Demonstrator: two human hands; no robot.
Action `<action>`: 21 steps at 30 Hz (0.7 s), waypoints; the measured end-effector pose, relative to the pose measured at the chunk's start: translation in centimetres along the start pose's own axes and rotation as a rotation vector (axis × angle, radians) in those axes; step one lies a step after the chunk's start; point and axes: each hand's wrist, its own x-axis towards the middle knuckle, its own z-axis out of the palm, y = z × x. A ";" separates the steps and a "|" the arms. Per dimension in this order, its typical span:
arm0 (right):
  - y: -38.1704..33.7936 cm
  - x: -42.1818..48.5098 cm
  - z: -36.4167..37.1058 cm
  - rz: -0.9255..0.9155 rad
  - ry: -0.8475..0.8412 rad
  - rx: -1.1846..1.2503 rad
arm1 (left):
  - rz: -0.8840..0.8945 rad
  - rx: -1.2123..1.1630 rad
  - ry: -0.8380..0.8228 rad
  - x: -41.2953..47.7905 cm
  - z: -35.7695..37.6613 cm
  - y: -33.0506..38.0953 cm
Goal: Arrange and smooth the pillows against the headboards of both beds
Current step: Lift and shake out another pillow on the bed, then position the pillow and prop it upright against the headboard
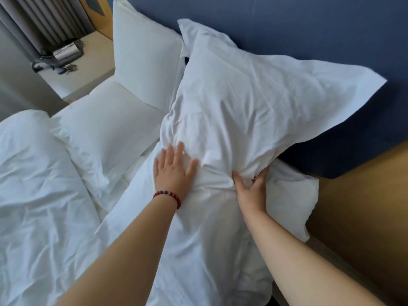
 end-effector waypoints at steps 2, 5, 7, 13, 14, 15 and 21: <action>0.0 -0.4 0.0 -0.003 0.029 -0.084 | -0.117 -0.015 0.010 -2.0 0.2 -1.7; -0.4 -1.7 0.0 -0.073 0.076 -0.185 | -0.292 -0.147 -0.020 -5.0 0.7 -4.0; -0.7 -3.2 0.0 -0.177 0.045 -0.230 | -0.362 -0.235 -0.008 -6.4 0.9 -4.7; -2.0 -7.1 0.6 -0.412 -0.180 -0.353 | -0.674 -0.450 0.039 -10.2 1.5 -5.5; -2.3 -7.4 0.5 -0.439 -0.220 -0.381 | -0.738 -0.523 0.042 -11.1 1.8 -5.6; -2.6 -7.7 0.3 -0.474 -0.261 -0.414 | -0.809 -0.604 0.042 -12.0 2.1 -5.6; -3.7 -9.7 -0.8 -0.524 -0.459 -0.592 | -1.192 -1.087 -0.065 -16.4 3.9 -6.2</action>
